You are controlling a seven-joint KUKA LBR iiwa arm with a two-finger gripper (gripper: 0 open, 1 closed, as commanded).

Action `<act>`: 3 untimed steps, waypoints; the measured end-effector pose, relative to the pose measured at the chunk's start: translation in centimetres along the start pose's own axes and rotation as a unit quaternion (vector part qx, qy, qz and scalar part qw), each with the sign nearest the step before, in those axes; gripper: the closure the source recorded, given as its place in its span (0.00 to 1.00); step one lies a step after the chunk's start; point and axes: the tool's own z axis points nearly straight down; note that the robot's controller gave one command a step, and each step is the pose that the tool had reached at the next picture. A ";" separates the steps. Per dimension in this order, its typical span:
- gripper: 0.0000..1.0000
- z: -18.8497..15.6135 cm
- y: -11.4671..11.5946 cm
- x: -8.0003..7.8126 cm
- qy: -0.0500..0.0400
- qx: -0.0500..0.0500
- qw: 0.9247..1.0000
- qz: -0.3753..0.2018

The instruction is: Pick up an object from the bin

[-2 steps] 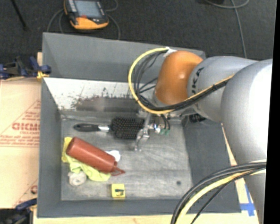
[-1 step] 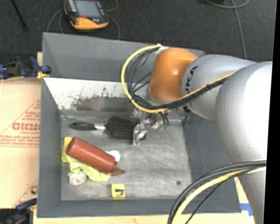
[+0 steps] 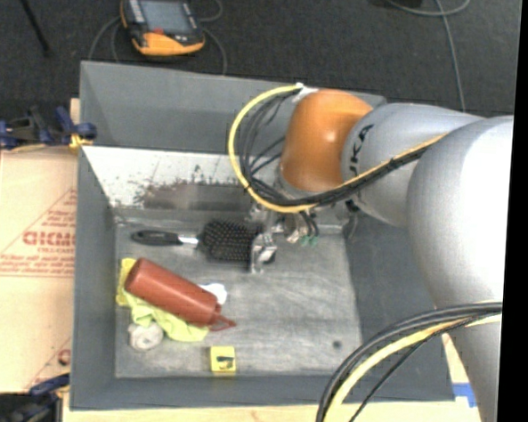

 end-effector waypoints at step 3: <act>1.00 -11.8 -0.6 -0.6 0.009 -0.006 1.000 0.002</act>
Offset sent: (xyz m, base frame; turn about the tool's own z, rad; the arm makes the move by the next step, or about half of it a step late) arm -0.0001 0.0001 0.0907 0.0002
